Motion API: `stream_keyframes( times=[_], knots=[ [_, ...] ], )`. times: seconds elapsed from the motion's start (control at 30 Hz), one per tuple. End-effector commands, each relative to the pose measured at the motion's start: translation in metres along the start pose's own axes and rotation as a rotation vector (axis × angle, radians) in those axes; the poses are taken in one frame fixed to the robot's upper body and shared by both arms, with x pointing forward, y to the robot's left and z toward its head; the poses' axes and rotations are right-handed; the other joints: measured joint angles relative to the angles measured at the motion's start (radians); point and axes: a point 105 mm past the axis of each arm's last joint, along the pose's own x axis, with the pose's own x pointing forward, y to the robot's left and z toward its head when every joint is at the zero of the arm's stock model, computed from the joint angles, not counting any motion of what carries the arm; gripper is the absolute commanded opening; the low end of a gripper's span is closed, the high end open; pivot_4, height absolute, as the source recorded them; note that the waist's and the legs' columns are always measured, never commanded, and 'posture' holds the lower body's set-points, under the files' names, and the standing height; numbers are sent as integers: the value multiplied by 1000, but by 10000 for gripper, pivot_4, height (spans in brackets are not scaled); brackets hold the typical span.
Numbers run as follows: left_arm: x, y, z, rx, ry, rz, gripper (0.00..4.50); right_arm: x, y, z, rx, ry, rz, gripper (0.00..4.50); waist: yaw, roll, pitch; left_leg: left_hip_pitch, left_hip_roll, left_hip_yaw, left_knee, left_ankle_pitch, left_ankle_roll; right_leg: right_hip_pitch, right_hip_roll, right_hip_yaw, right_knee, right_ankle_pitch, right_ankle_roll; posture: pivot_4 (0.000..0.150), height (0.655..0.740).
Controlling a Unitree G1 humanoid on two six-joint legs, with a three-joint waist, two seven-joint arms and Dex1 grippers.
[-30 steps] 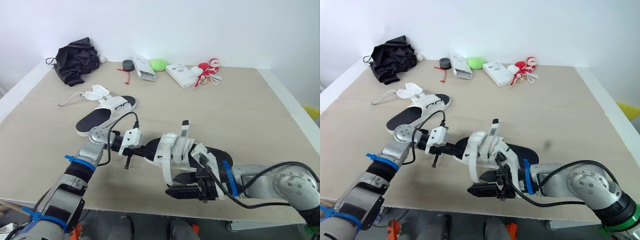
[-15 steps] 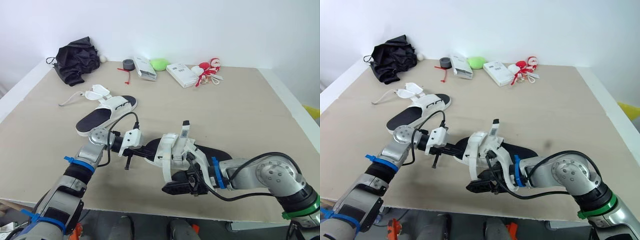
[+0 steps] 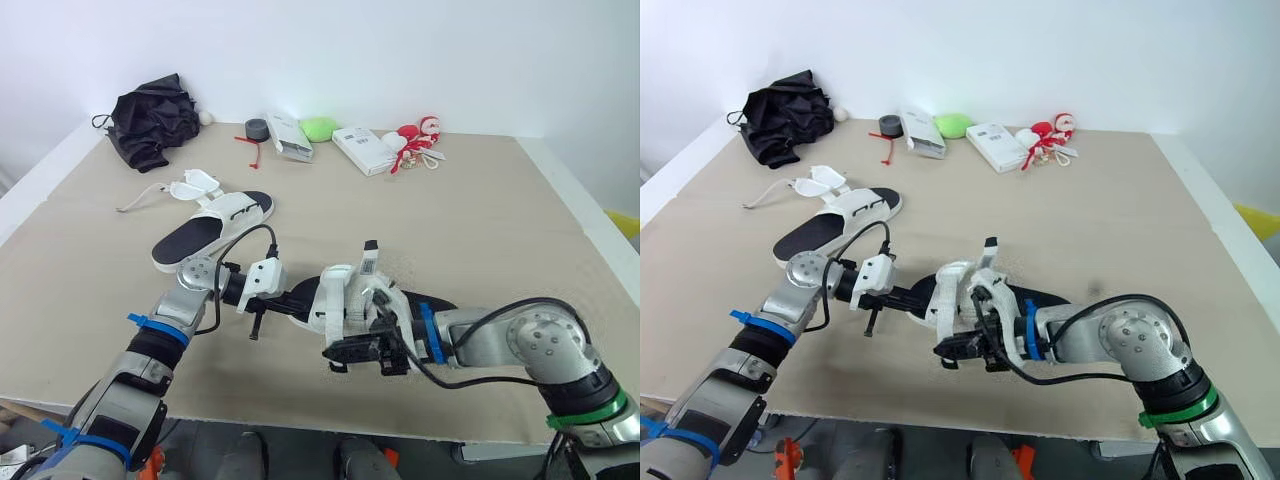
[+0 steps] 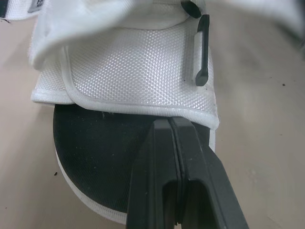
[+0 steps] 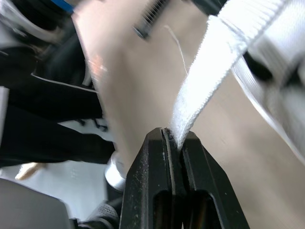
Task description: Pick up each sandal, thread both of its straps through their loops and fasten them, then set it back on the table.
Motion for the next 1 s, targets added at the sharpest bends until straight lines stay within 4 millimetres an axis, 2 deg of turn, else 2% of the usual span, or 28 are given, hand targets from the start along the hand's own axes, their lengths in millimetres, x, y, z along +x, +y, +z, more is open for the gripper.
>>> stream_keyframes(
  times=[0.03,0.13,0.2,0.33,0.53,0.77,0.9,1.0],
  knots=[
    [6,-22,-33,-111,107,-69,0,-8,14,24,-6,-79,66,921,0,0,0,0,0,0,0,0,0,0,0,0,0,0,0,1500,7380],
    [7,-22,-33,-111,106,-69,0,-11,8,51,33,-136,47,921,-2,1,1,0,0,0,0,0,0,0,0,0,0,0,0,1500,7380],
    [7,-22,-33,-112,106,-70,0,-11,-4,69,72,-165,-5,921,-2,1,1,0,0,1,0,0,0,0,0,0,0,0,-1,1500,7380],
    [9,-22,-33,-110,105,-71,0,-5,-31,81,150,-159,-123,921,-1,1,1,0,0,0,0,0,0,0,0,0,0,0,-1,1500,7380],
    [7,-22,-34,-110,106,-59,0,4,-32,68,202,-96,-103,921,1,2,0,-2,-1,0,-2,0,2,-1,-1,-1,0,1,2,1500,7380],
    [4,-25,-36,-117,110,-52,0,2,-30,54,248,-62,-90,921,0,2,0,-1,0,0,-1,0,2,-1,-1,-1,0,1,1,1500,7380],
    [5,-25,-36,-117,109,-55,0,4,-35,39,284,-39,-105,921,0,2,0,-1,0,0,-2,0,2,-1,-1,-1,0,1,1,1500,7380],
    [5,-26,-36,-116,109,-59,0,5,-37,39,300,-50,-107,921,-1,3,-1,-1,0,0,-2,-1,2,-1,-1,-2,0,0,2,1500,7380]
  ],
)
